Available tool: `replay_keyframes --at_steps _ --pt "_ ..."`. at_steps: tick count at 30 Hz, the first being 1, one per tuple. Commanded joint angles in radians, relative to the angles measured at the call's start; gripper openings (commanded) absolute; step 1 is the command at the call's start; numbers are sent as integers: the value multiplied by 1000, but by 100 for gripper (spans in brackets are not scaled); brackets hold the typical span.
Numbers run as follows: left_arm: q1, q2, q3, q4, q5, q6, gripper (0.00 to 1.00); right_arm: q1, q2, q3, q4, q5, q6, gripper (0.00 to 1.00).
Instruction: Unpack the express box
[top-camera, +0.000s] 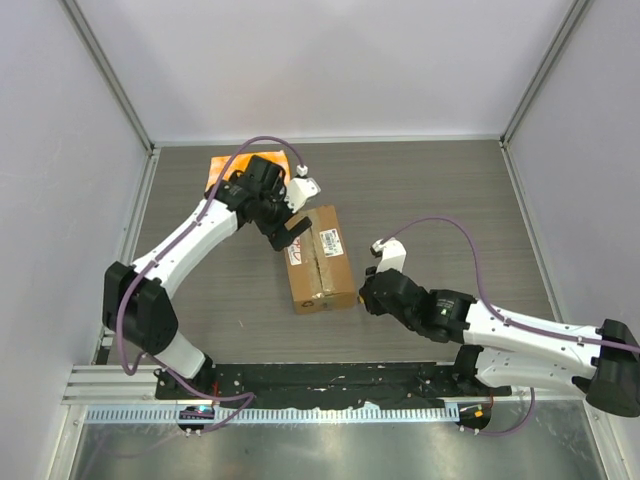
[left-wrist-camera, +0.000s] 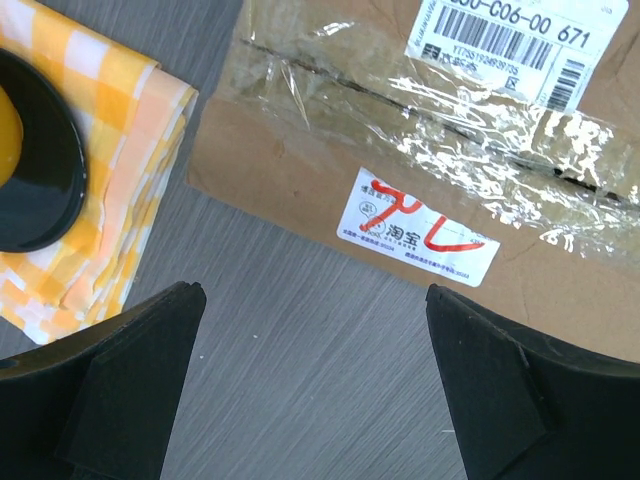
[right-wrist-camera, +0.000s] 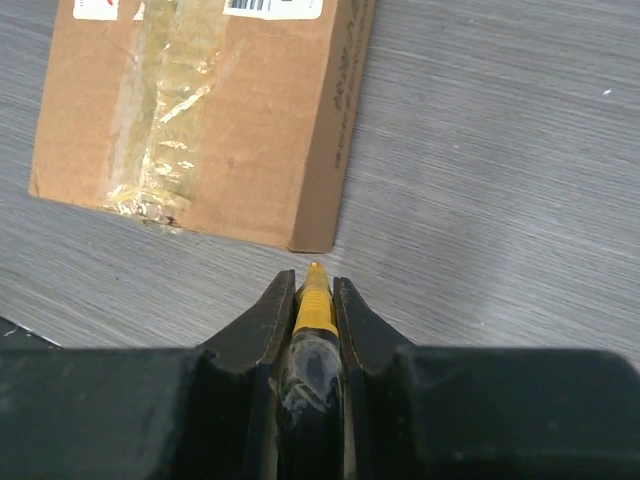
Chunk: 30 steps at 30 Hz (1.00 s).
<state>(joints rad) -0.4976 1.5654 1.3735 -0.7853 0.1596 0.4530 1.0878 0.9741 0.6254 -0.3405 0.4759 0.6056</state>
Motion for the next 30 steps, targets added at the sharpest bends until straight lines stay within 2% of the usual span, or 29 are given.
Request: replay_keyframes --at_steps 1,3,6,11,15,30 --pt "8 53 71 -2 -25 -4 100 20 -54 100 -90 88 -45 1" --pt "17 103 88 6 -38 -7 100 41 -75 134 -68 96 -105 1" --pt "34 168 122 24 -49 -22 100 98 -95 161 38 34 -300 1" --pt "65 245 173 0 -8 -40 100 302 7 209 153 -26 -713 1" --pt "68 280 179 -25 40 -8 100 328 181 313 107 -83 -846 1" --pt "68 424 283 -161 184 96 100 337 258 313 184 -114 -1121 1"
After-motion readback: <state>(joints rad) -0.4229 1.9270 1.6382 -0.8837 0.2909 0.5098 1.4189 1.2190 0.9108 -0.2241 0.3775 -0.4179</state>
